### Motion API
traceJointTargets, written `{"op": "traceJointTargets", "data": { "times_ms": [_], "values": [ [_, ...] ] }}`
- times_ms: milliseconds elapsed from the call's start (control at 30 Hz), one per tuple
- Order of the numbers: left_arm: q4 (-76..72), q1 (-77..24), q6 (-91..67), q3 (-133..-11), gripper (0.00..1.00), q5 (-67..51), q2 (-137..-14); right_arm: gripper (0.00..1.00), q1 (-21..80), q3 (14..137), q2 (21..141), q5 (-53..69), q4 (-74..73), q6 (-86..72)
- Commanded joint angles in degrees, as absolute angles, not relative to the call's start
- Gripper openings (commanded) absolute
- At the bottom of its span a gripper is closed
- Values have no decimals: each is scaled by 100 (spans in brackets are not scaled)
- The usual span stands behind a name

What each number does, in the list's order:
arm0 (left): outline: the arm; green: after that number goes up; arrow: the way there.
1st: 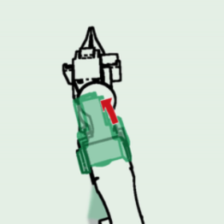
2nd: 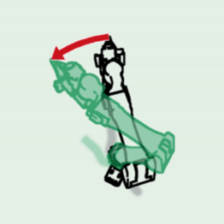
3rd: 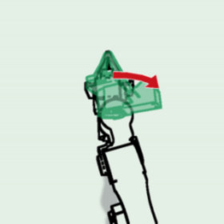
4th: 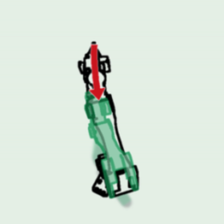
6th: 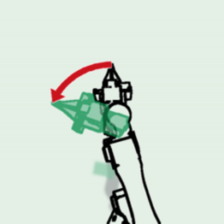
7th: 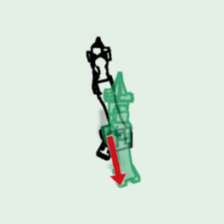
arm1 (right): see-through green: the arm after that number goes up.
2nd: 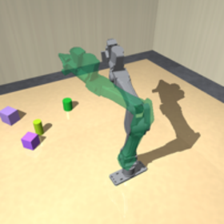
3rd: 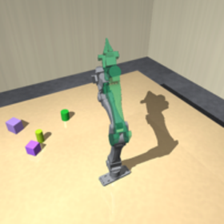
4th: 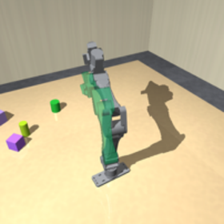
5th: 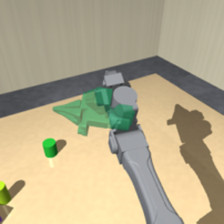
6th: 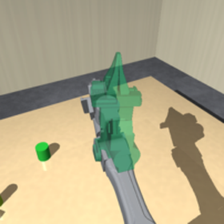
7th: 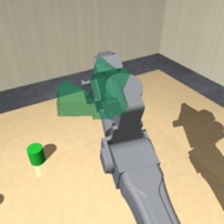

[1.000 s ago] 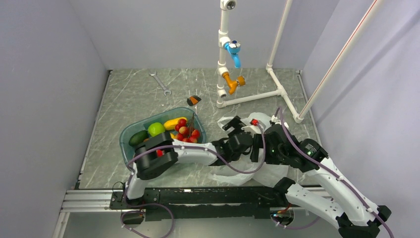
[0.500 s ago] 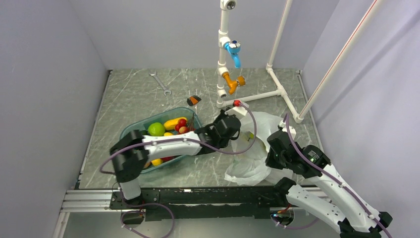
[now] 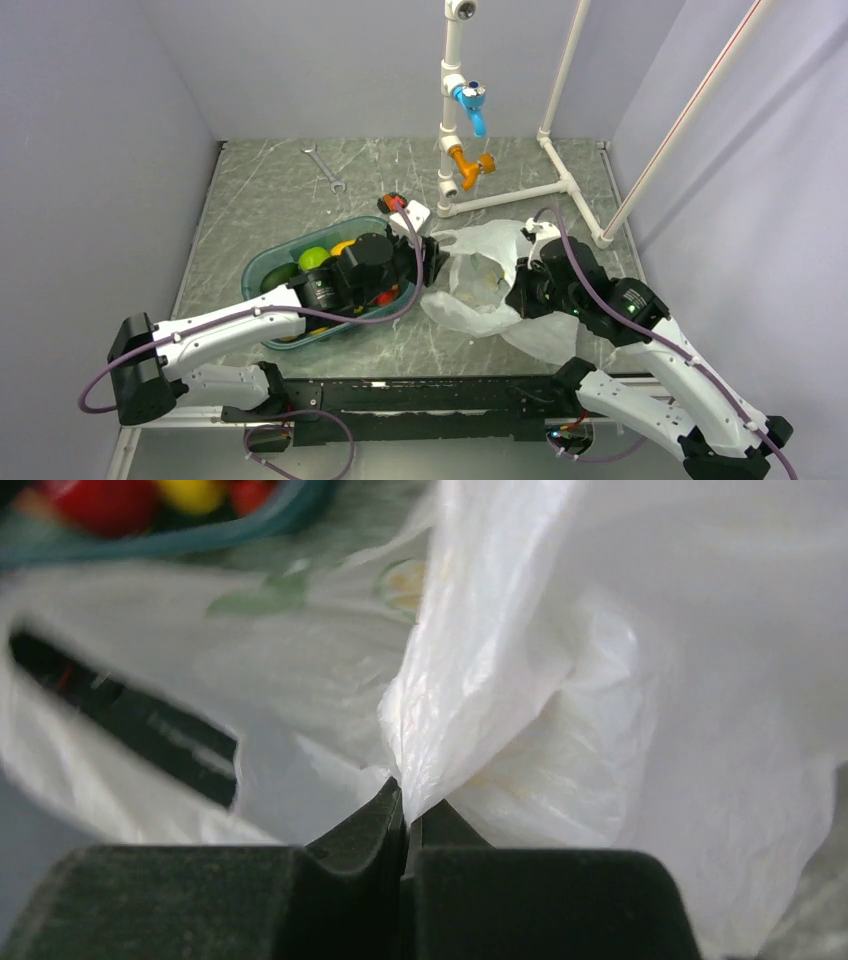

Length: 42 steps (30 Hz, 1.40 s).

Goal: Take the fake fruits out of the plastic bag
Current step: Adjust the plastic bag at the center of the board.

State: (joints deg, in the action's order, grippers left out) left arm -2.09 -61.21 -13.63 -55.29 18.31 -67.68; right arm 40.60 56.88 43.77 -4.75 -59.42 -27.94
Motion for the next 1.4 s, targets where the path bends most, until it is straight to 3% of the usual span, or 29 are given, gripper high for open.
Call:
{"op": "traceJointTargets", "data": {
  "times_ms": [0, 133, 267, 400, 600, 767, 867, 1000, 1133, 1267, 1367],
  "values": [
    [-727, -5915, -1684, -5050, 60, 545, -6578, 0, 4078, 6183, 4272, 1494, -5178, -1206],
    [-773, -5869, -1368, -4819, 60, -444, -6309, 0, 4077, 6300, 4567, 1654, -4743, -836],
    [-1596, -5870, -2021, -4027, 57, -892, -5943, 0, 4083, 6434, 4957, 2235, -4340, -739],
    [-2810, -6039, -2731, -3290, 59, -1298, -5923, 0, 4076, 6427, 5311, 1689, -5288, -1191],
    [-2721, -6960, -2701, -3288, 65, 177, -6239, 0, 4080, 5511, 4205, 1874, -6000, -2253],
    [-2999, -7198, -3294, -3437, 61, 1011, -7048, 0, 4069, 5505, 3987, 1414, -6975, -3232],
    [-3079, -7268, -3368, -3713, 56, 1264, -7529, 0, 4080, 5238, 3819, 413, -7851, -4077],
    [-3081, -7329, -3173, -4076, 53, 1477, -7995, 27, 4081, 4941, 3690, -217, -8253, -4904],
    [-3157, -7330, -2988, -4376, 53, 1686, -8417, 29, 4078, 4796, 3468, -587, -8111, -5401],
    [-3332, -7328, -2788, -4543, 55, 1805, -8817, 65, 4081, 5009, 3409, -805, -7583, -5124],
    [-3276, -7330, -2722, -4711, 57, 1755, -9039, 85, 4078, 5292, 3788, -929, -7170, -4987]
  ]
}}
